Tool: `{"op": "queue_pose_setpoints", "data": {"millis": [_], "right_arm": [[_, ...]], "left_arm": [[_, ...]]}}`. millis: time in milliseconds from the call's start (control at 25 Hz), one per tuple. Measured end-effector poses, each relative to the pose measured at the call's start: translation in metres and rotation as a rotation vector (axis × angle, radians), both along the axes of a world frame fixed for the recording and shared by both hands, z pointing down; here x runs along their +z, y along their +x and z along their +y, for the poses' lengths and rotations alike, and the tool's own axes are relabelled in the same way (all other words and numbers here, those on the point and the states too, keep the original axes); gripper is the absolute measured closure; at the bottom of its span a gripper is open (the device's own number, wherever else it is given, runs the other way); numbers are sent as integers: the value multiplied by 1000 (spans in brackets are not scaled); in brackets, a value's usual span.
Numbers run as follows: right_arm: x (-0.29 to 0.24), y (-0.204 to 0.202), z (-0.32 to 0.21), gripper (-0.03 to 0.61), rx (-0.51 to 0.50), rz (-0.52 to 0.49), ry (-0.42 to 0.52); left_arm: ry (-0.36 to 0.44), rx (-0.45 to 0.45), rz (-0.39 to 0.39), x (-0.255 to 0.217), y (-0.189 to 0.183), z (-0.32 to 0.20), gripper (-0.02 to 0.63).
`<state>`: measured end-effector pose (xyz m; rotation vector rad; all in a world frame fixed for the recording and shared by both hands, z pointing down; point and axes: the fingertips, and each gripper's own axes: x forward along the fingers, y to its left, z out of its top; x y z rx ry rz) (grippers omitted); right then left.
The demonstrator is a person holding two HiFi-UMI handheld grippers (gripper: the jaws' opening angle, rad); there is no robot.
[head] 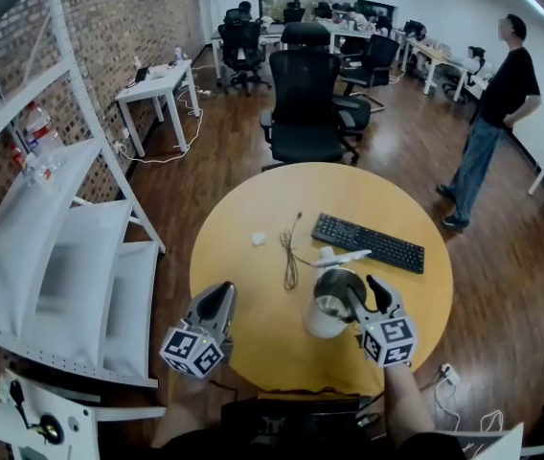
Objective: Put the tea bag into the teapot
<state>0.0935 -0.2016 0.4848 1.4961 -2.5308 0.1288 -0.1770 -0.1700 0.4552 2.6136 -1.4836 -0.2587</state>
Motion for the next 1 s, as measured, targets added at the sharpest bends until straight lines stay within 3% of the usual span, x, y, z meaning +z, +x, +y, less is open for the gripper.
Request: {"op": "queue_pose_setpoints", "data": {"millis": [240, 520, 1000], "right_arm": [[-5, 15, 13, 364, 19, -61, 1], [-13, 38, 27, 391, 110, -93, 64], [-14, 104, 91, 444, 366, -99, 139]], "left_arm": [[3, 16, 4, -2, 5, 2, 588], [-8, 6, -5, 1, -13, 10, 588], [1, 3, 9, -2, -33, 28, 588]]}}
